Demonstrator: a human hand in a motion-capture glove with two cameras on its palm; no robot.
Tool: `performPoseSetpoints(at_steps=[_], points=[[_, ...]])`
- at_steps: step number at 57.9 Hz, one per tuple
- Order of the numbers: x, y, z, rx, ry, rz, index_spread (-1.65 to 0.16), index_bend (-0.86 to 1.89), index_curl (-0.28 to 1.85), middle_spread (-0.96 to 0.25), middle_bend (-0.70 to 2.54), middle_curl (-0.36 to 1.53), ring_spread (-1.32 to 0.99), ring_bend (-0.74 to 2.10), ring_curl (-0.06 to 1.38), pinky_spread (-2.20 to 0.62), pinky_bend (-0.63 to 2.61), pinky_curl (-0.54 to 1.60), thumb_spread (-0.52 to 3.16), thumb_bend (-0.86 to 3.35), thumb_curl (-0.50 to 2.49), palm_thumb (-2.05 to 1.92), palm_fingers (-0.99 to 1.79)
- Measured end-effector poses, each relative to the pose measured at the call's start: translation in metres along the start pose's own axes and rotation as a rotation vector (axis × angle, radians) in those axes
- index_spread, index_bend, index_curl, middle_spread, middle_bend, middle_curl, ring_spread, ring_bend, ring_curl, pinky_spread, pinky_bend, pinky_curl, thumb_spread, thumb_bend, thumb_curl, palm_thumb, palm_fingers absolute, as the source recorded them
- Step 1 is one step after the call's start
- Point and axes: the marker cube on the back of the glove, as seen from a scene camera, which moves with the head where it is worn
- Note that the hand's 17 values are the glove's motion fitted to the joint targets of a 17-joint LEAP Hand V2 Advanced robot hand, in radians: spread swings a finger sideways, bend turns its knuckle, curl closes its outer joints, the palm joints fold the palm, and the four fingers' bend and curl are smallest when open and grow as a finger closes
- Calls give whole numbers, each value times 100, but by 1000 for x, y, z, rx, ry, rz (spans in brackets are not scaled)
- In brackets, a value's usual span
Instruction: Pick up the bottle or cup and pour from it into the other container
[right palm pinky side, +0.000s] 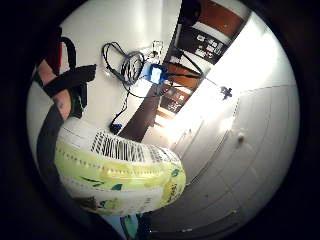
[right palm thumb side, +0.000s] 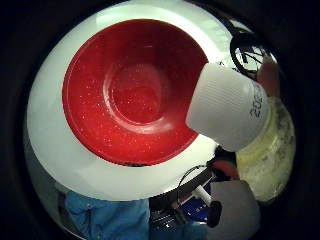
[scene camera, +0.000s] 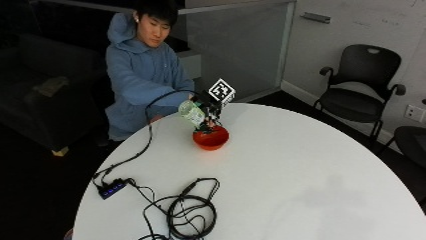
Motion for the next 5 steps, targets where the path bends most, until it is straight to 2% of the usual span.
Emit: performPoseSetpoints(at_steps=[5], points=[[-6,1,-3,-7,-19,-15,-12,15,44,-5,30,51,-20,46,47,-21,55,39,22,-4,70,100,120]])
